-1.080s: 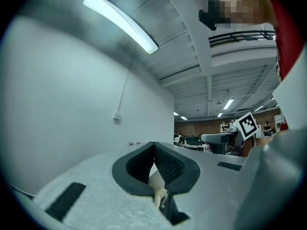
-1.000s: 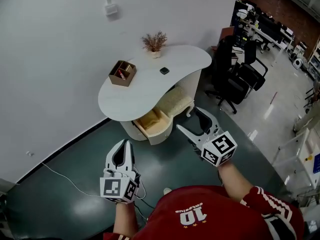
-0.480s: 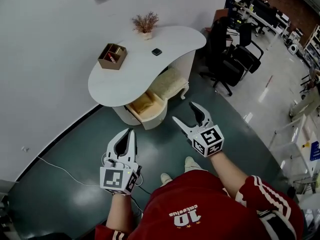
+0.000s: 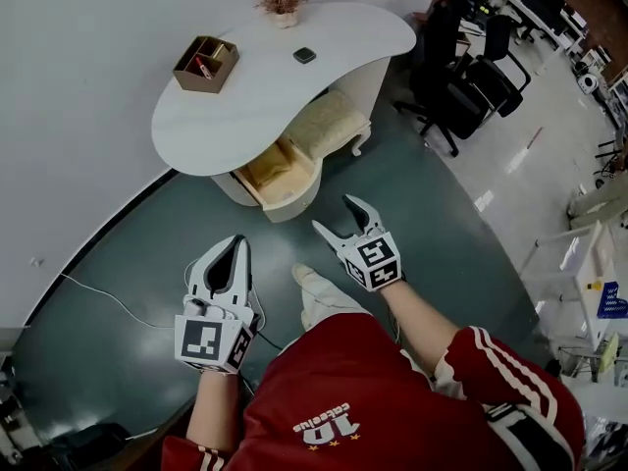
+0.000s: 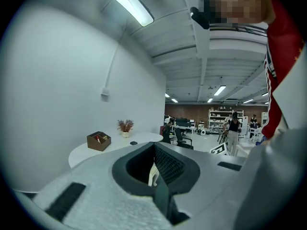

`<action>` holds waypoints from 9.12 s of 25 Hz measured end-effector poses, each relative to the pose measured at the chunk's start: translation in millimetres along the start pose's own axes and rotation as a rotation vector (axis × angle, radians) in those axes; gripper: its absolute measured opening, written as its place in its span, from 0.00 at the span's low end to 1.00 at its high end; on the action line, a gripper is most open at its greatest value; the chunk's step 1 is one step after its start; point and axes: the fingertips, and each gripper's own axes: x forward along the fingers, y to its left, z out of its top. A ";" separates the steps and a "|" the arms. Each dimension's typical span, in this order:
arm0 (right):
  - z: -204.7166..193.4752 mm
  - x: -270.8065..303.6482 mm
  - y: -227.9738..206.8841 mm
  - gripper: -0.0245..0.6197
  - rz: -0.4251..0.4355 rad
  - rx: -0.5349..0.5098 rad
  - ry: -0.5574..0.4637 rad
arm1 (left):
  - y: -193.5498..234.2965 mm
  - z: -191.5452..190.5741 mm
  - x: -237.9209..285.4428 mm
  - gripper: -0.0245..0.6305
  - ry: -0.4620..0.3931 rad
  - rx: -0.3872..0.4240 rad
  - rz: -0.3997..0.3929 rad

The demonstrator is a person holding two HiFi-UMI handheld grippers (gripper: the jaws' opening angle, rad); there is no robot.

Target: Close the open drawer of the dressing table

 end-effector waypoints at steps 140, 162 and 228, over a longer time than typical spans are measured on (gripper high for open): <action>-183.8 401.9 -63.5 0.22 0.217 -0.230 0.360 | 198.2 -79.1 138.1 0.04 0.281 -0.102 0.280; -73.6 178.9 -9.8 0.22 0.102 -0.100 0.195 | 111.2 -41.7 22.3 0.04 0.125 -0.030 0.176; 225.2 -170.6 99.3 0.04 0.160 -0.112 -0.411 | -10.1 86.3 -141.1 0.04 -0.302 0.002 0.165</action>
